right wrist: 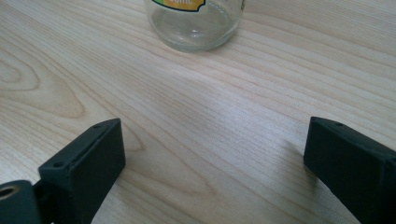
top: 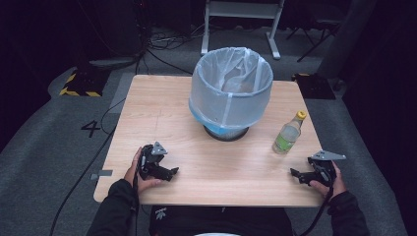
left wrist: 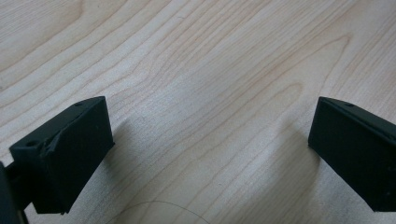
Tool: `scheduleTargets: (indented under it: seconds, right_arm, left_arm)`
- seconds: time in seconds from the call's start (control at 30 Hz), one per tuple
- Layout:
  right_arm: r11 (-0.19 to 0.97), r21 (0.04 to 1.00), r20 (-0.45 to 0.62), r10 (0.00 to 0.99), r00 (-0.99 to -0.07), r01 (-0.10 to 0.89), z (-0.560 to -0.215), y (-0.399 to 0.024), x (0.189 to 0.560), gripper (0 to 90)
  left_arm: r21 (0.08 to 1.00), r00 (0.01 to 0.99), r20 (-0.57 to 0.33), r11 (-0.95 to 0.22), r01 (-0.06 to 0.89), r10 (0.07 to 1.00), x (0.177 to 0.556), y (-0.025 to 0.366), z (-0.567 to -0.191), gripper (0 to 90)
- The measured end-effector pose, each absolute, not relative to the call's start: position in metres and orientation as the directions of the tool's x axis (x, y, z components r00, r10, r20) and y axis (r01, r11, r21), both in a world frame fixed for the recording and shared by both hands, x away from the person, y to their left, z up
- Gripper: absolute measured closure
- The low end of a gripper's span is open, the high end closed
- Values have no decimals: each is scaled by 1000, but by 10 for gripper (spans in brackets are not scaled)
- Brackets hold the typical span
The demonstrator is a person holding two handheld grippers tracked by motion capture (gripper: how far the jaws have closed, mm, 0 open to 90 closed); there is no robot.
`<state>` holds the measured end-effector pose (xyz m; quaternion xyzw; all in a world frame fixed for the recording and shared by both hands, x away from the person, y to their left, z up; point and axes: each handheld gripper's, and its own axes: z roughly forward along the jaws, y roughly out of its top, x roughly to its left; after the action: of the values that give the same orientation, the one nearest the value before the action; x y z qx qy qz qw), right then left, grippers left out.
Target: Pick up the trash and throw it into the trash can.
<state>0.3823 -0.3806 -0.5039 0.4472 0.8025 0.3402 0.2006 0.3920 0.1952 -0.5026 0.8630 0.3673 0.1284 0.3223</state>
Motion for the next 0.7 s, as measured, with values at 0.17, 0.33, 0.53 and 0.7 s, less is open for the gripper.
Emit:
scheduleTargets:
  seconds: [0.17,0.33,0.53,0.7]
  right_arm:
    - [371,726,-19,852,-523,578,-504,-380,382,55]
    - [388,729,-38,846,-532,565,-503,-380,382,54]
    - [389,737,-49,847,-530,553,-501,-382,381,177]
    - [392,737,-45,841,-540,550,-497,-380,381,161]
  left_arm:
    - [649,702,-7,-530,545,712,392,196,-502,0]
    - [645,694,-30,-516,563,720,391,195,-503,0]
    - [648,694,-14,-522,555,720,391,195,-502,0]
    - [648,694,-14,-522,555,720,391,195,-502,0]
